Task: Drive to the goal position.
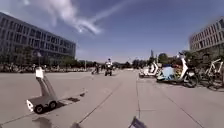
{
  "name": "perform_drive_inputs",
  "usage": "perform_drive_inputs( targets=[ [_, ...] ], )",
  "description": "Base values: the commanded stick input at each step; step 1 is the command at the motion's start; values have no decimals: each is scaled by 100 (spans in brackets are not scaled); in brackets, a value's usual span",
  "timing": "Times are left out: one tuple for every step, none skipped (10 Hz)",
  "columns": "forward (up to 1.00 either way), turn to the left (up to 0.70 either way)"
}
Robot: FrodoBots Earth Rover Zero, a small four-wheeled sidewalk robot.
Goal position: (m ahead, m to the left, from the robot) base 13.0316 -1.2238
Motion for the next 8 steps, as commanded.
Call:
perform_drive_inputs(
  targets=[
    [70, -7],
    [70, -7],
    [70, -7],
    [70, -7],
    [70, -7],
    [70, -7],
    [70, -7],
    [70, -7]
  ],
)
